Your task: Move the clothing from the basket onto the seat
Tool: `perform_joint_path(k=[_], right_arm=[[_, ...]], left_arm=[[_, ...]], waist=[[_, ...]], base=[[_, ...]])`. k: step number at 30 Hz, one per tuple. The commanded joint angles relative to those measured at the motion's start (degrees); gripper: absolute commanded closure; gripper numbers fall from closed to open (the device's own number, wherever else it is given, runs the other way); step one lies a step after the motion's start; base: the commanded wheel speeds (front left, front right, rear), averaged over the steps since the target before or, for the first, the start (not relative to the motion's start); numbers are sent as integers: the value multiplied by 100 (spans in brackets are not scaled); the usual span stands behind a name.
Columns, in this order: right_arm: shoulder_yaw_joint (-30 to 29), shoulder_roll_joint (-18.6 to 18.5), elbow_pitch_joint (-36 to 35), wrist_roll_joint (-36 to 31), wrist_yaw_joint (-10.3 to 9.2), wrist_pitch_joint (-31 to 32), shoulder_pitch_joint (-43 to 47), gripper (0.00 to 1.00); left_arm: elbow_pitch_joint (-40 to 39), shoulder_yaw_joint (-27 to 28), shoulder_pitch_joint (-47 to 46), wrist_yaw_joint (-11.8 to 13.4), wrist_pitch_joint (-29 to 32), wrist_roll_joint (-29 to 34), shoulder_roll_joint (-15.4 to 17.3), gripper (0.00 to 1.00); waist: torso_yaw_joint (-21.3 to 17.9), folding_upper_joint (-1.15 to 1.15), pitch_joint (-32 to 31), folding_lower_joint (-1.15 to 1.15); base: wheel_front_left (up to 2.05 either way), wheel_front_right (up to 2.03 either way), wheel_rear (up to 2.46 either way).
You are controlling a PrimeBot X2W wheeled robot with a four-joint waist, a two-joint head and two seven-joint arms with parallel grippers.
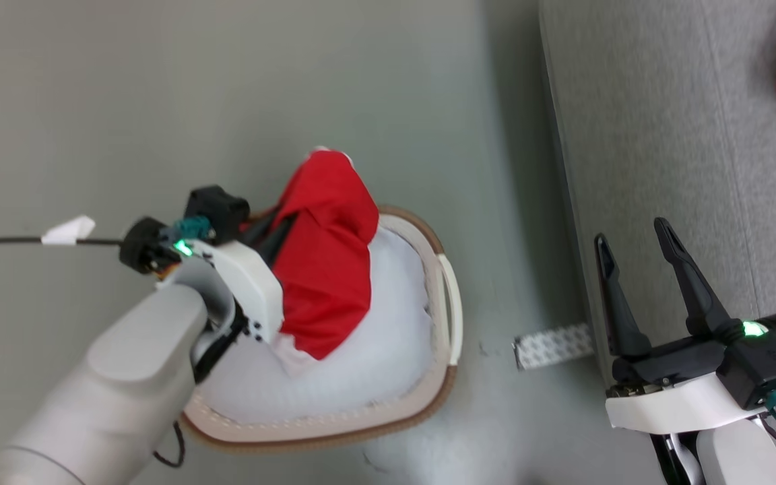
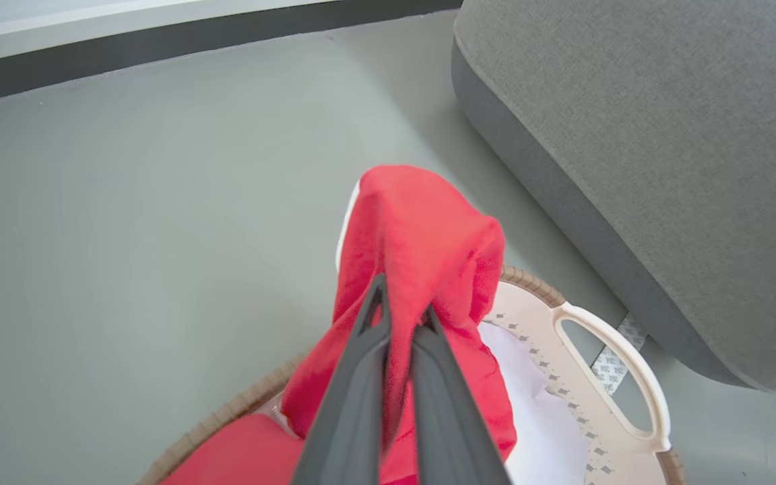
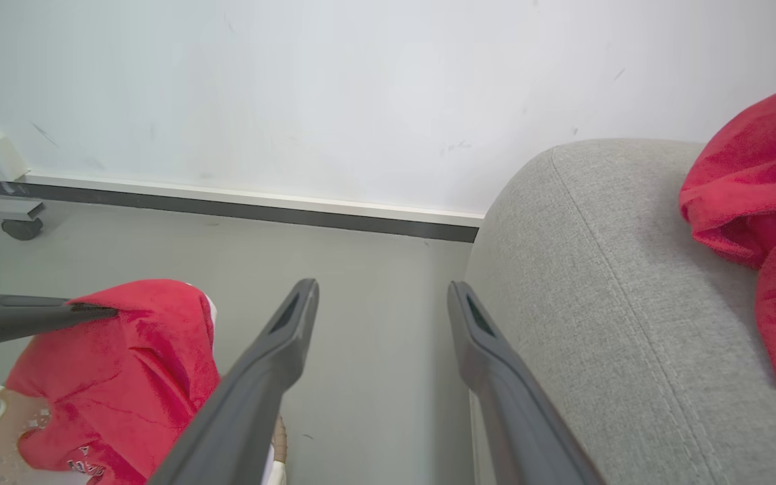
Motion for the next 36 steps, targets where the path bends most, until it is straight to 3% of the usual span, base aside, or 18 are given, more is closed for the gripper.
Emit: perform_joint_path(k=[1, 11, 22, 36], right_arm=[[-54, -11, 63, -81, -14, 4, 68, 0], [-217, -12, 482, -220, -14, 4, 445, 0], [-297, -11, 822, -290, -14, 4, 1090, 0], [-308, -11, 934, -337, -14, 4, 1675, 0]], left_arm=[[-68, 43, 143, 12, -40, -48, -3, 100], [-877, 748, 1154, 161, -43, 16, -51, 100], [-1544, 1230, 2111, 593, -43, -51, 65, 100], [-2772, 1457, 2582, 1216, 239, -252, 539, 100]], waist=[[280, 0, -450, 0], [802, 0, -1953, 0], [1024, 0, -3333, 0], [940, 0, -4072, 0]], base=[[0, 0, 0], [0, 0, 0], [0, 0, 0], [0, 0, 0]])
